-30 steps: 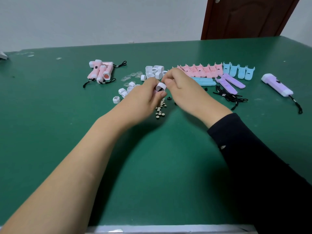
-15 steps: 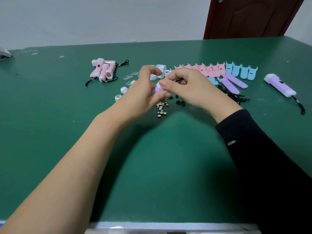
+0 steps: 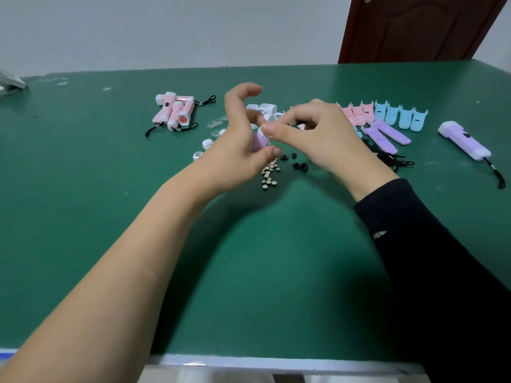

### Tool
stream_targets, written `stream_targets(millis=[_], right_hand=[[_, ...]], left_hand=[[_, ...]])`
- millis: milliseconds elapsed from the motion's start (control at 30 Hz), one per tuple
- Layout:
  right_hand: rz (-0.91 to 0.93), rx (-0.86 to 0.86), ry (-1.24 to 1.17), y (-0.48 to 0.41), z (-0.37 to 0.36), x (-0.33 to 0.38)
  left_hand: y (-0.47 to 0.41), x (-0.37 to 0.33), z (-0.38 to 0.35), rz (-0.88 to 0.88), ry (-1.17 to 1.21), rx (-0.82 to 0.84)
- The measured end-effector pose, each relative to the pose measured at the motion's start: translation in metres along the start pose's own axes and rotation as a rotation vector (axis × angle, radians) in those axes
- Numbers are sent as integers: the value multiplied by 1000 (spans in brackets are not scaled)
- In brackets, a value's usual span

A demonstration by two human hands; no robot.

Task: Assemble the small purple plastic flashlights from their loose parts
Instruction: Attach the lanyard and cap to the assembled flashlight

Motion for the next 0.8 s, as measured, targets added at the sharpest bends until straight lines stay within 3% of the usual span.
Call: stream_targets(millis=[233,367,600,800], right_hand=[[-9,35,-101,2,-12,-5],[-38,104,13,3,-15,-15],[-134,-77,-131,-6,7,-22],[-114,29,-148,-8,6,-25]], left_hand=[[0,1,0,27,-20,-32],[3,11,-10,154,-66,45],[-2,15,7,199,-211,50],[-3,14,9,174,-311,8]])
Point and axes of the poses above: each hand's wrist, its own y-axis away from the middle knuckle, its own z-axis out of the back of the hand, x = y × z, the point moved 5 cm from there along -y, towards the middle knuckle, and after that the axes turned 7 degrees about -x, right-handed, at the moved point
